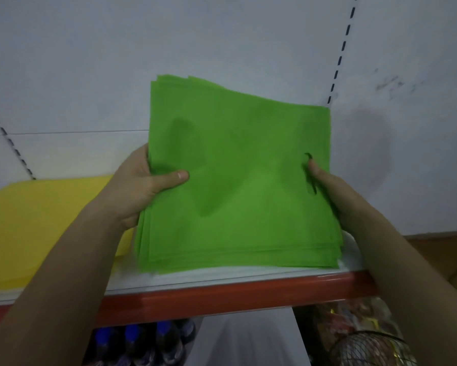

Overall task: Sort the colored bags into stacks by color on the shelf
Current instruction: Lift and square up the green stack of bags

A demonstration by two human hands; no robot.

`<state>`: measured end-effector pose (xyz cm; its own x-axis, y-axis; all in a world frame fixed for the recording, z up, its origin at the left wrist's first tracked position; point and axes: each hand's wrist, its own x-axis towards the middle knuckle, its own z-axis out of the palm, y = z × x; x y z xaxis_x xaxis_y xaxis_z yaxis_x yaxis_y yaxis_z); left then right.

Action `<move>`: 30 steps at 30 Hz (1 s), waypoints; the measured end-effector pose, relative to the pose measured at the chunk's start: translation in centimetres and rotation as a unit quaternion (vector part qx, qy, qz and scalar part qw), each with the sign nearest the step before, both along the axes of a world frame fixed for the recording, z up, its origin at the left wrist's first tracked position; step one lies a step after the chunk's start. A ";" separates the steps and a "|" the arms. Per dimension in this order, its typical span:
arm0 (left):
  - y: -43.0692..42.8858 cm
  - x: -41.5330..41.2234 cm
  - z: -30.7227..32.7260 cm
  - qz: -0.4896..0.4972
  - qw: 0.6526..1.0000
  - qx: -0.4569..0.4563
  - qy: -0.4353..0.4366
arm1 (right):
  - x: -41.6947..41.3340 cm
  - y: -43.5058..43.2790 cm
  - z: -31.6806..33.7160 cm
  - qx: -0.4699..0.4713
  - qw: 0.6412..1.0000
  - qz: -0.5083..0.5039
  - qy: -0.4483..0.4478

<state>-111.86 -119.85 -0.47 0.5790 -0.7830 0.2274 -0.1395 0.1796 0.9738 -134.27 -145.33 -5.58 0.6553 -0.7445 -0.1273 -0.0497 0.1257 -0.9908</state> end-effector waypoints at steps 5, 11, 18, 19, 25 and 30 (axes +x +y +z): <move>0.6 0.2 0.1 0.077 0.993 -0.049 -0.077 | 0.4 1.4 1.9 -0.049 0.993 0.057 -0.088; 1.7 -0.2 -0.7 0.159 0.972 -0.123 -0.124 | 0.8 1.8 3.8 -0.167 0.973 0.011 -0.159; 2.4 -0.9 -2.2 0.185 0.963 -0.113 -0.160 | 0.5 1.7 3.7 -0.234 0.959 -0.016 -0.161; 2.4 -0.9 -2.0 0.187 0.962 -0.120 -0.158 | 0.6 1.7 4.0 -0.235 0.958 -0.012 -0.166; 2.2 -0.6 -2.4 0.198 0.961 -0.129 -0.142 | 0.8 0.8 4.0 -0.243 0.955 0.014 -0.169; 1.6 -0.7 -4.3 0.173 0.975 -0.119 -0.076 | 1.0 1.2 1.4 -0.202 0.962 -0.003 -0.186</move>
